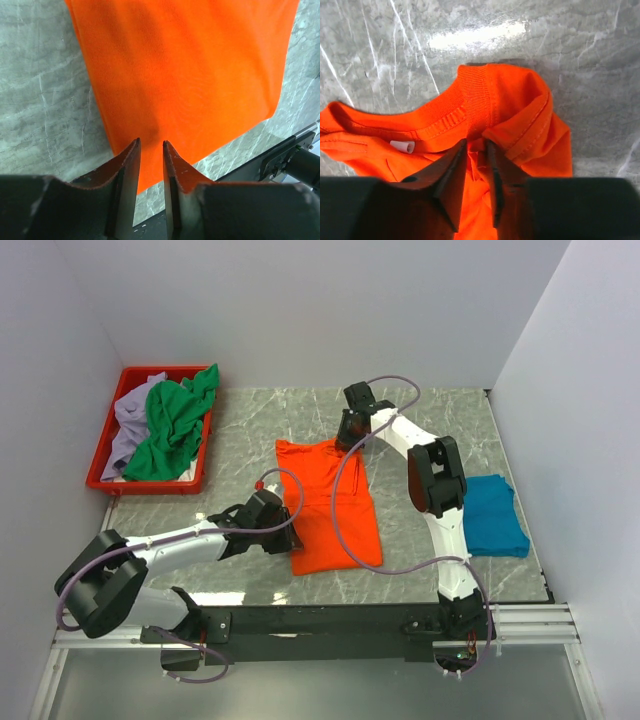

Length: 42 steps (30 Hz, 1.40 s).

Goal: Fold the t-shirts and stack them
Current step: Fold the tshirt

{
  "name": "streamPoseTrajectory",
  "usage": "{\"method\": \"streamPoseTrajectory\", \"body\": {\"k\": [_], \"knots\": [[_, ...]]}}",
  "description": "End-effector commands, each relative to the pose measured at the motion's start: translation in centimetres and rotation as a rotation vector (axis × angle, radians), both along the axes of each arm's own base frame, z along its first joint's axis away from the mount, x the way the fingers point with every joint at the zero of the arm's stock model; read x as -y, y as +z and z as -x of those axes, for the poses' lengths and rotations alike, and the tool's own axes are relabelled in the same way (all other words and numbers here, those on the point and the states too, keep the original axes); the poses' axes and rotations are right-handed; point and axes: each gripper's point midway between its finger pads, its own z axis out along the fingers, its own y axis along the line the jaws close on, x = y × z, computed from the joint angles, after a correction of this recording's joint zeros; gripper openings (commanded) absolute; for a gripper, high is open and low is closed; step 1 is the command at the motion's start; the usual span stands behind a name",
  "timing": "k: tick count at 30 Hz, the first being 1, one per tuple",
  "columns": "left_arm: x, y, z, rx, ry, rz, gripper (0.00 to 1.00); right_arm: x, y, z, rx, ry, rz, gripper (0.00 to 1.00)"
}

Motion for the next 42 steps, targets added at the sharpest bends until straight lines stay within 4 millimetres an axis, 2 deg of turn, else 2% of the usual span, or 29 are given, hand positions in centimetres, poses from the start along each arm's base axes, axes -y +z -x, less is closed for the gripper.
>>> {"method": "streamPoseTrajectory", "body": {"k": [1,5,6,8,9,11,12,13,14,15,16,17,18,19,20,21,22,23,24,25,26,27,28,30,31,33,34,38,42], "knots": [[0.5,1.8,-0.9,0.056,-0.007,0.03,0.3,-0.2,5.0,-1.8,0.118,0.013,-0.037,0.37],[0.3,3.0,-1.4,0.084,0.013,0.029,0.32,0.7,8.6,-2.1,0.17,0.009,-0.053,0.48],[0.2,3.1,-1.4,0.085,0.016,0.025,0.32,1.0,10.6,-2.1,0.203,0.005,-0.068,0.49],[-0.1,3.7,-1.6,0.097,0.029,0.028,0.34,1.8,12.0,-1.8,0.219,-0.001,-0.084,0.53],[-0.1,4.3,-1.7,0.106,0.037,0.042,0.35,2.1,14.2,-1.5,0.257,-0.006,-0.101,0.54],[-0.3,4.4,-1.5,0.103,0.046,0.044,0.37,3.2,14.8,-0.8,0.257,-0.024,-0.105,0.54],[-0.4,4.8,-1.5,0.106,0.057,0.059,0.38,3.8,16.5,-0.3,0.283,-0.034,-0.113,0.54],[-0.5,4.8,-1.4,0.105,0.062,0.062,0.38,4.2,16.9,0.4,0.28,-0.043,-0.107,0.54],[-0.7,4.6,-1.2,0.099,0.069,0.063,0.39,4.9,16.0,1.3,0.255,-0.056,-0.095,0.54],[-0.8,4.8,-1.1,0.098,0.081,0.076,0.4,5.3,17.4,2.2,0.276,-0.059,-0.102,0.54],[-0.9,4.8,-1.0,0.096,0.089,0.082,0.4,5.6,17.5,3.0,0.275,-0.066,-0.101,0.54],[-1.2,4.3,-0.6,0.083,0.09,0.079,0.4,6.1,15.5,4.6,0.227,-0.072,-0.084,0.54],[-1.2,4.5,-0.4,0.079,0.097,0.092,0.4,6.5,16.8,6.0,0.251,-0.08,-0.097,0.53],[-1.4,4.4,-0.2,0.077,0.101,0.095,0.41,7.0,14.0,8.1,0.192,-0.09,-0.091,0.52],[-1.6,3.9,0.2,0.064,0.101,0.097,0.41,6.9,13.5,9.6,0.179,-0.081,-0.118,0.52],[-1.6,4.0,0.4,0.059,0.107,0.113,0.41,6.9,15.4,10.8,0.245,-0.074,-0.163,0.52],[-1.7,3.9,0.6,0.056,0.108,0.122,0.41,7.2,11.8,13.7,0.169,-0.086,-0.167,0.52],[-1.9,3.2,1.3,0.036,0.104,0.121,0.42,7.2,11.4,15.0,0.171,-0.074,-0.19,0.51],[-1.9,3.3,1.5,0.034,0.104,0.139,0.42,7.1,12.5,16.6,0.203,-0.061,-0.215,0.51],[-1.9,3.2,1.6,0.032,0.105,0.145,0.42,7.7,9.9,18.8,0.148,-0.07,-0.201,0.51],[-2.2,2.4,2.2,0.015,0.101,0.139,0.42,7.7,9.3,20.0,0.141,-0.064,-0.212,0.51],[-2.0,2.5,2.5,0.005,0.09,0.161,0.42,7.5,10.0,21.3,0.167,-0.046,-0.247,0.51],[-2.2,1.8,3.1,-0.009,0.084,0.156,0.42,7.6,8.1,23.2,0.126,-0.049,-0.247,0.51],[-2.3,1.5,3.5,-0.021,0.084,0.159,0.42,7.6,8.1,25.0,0.143,-0.036,-0.262,0.5],[-2.6,0.9,3.9,-0.032,0.083,0.142,0.43,7.6,7.2,26.6,0.127,-0.028,-0.27,0.5],[-2.9,0.8,4.0,-0.031,0.097,0.14,0.43,7.9,6.4,27.9,0.11,-0.03,-0.269,0.48],[-3.1,0.3,4.4,-0.037,0.097,0.137,0.44,8.0,5.2,29.3,0.076,-0.027,-0.262,0.48],[-3.3,-0.5,5.1,-0.056,0.106,0.138,0.45,8.1,3.9,31.6,0.05,-0.014,-0.262,0.47],[-2.7,-1.0,5.6,-0.066,0.103,0.146,0.46,8.4,3.0,32.6,0.046,-0.029,-0.274,0.47]]}}
